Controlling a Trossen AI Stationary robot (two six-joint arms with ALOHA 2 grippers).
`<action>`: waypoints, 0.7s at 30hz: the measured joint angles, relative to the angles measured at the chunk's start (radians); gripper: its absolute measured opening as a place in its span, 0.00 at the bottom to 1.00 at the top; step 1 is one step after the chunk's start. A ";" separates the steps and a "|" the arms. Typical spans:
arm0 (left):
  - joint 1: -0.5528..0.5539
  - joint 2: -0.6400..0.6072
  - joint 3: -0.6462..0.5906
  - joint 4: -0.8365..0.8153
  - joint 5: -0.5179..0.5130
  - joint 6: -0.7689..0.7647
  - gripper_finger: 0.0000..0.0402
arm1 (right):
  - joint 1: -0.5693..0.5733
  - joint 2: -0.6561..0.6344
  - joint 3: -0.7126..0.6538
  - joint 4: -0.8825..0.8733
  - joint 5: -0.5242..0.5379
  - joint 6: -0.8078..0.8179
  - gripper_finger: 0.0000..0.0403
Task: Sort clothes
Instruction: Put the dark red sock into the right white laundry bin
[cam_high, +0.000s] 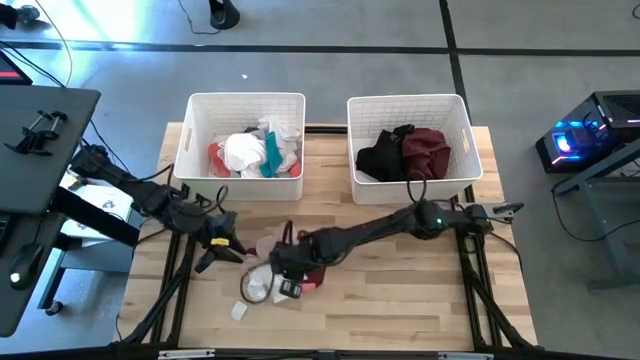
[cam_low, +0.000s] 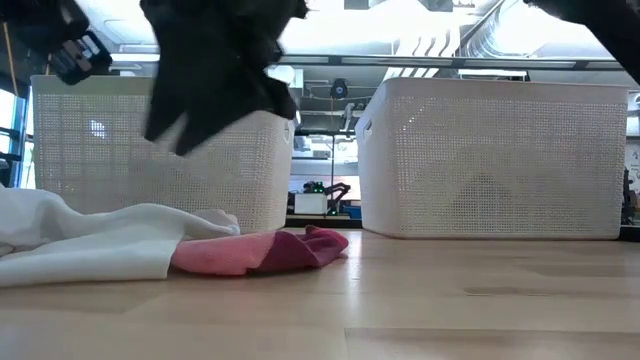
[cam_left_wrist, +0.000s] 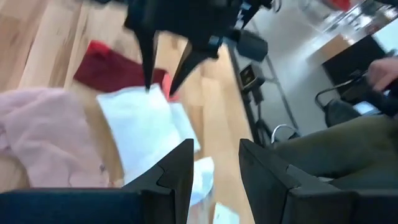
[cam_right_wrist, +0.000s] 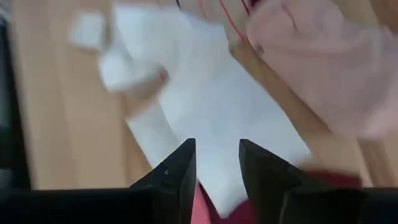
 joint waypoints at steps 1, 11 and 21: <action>-0.009 0.002 0.000 -0.012 -0.010 -0.005 0.29 | 0.012 0.000 0.000 -0.034 0.024 0.004 0.27; -0.049 0.003 0.000 -0.031 -0.057 -0.017 0.29 | 0.149 -0.128 -0.344 0.031 0.095 0.282 0.27; -0.049 0.004 0.000 -0.019 -0.060 -0.005 0.29 | 0.187 -0.330 -0.782 0.767 0.198 0.440 0.27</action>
